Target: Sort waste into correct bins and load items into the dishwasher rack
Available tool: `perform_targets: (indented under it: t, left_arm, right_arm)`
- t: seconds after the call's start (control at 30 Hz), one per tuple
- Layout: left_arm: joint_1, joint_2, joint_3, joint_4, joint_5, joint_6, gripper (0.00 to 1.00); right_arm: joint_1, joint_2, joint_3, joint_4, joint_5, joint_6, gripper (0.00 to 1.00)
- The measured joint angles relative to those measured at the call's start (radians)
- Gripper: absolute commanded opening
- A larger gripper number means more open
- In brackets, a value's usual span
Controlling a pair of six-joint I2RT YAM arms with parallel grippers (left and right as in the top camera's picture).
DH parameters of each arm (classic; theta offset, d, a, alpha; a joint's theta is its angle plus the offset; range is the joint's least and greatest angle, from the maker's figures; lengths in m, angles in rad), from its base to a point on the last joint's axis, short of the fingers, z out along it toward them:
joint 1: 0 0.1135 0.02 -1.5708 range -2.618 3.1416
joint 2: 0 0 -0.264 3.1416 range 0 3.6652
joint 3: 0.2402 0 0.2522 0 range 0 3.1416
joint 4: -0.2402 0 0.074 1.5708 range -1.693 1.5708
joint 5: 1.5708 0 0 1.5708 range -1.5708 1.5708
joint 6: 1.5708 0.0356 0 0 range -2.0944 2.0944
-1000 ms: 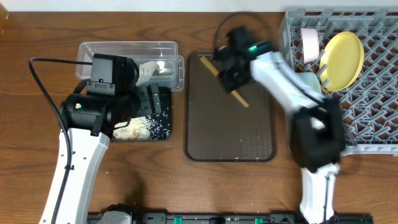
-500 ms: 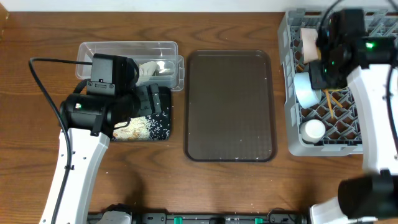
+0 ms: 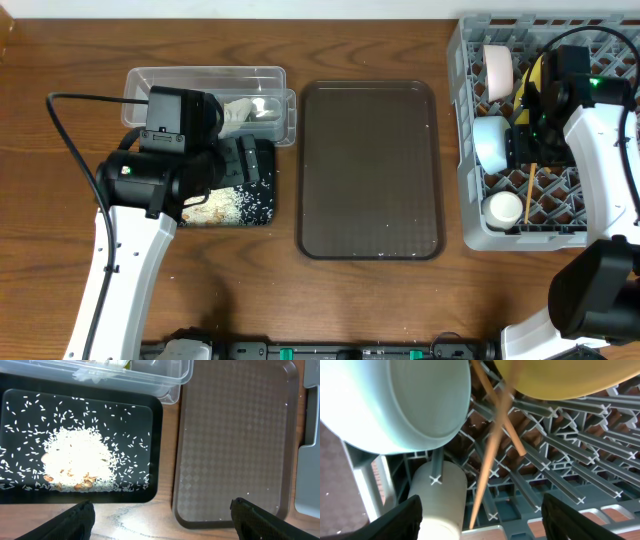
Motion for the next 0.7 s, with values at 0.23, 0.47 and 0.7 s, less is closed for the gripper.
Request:
perform_targets:
  t: [0.23, 0.47, 0.7]
  left_arm:
    - [0.0, 0.0, 0.0, 0.0, 0.0, 0.0, 0.89]
    - [0.0, 0.0, 0.0, 0.0, 0.0, 0.0, 0.89]
    - [0.0, 0.0, 0.0, 0.0, 0.0, 0.0, 0.9]
  right_arm:
    - [0.0, -0.049, 0.191, -0.069, -0.088, -0.01, 0.84]
    - [0.0, -0.307, 0.343, -0.096, -0.27, -0.02, 0.99]
    - [0.0, -0.472, 0.348, -0.203, -0.292, -0.002, 0.99]
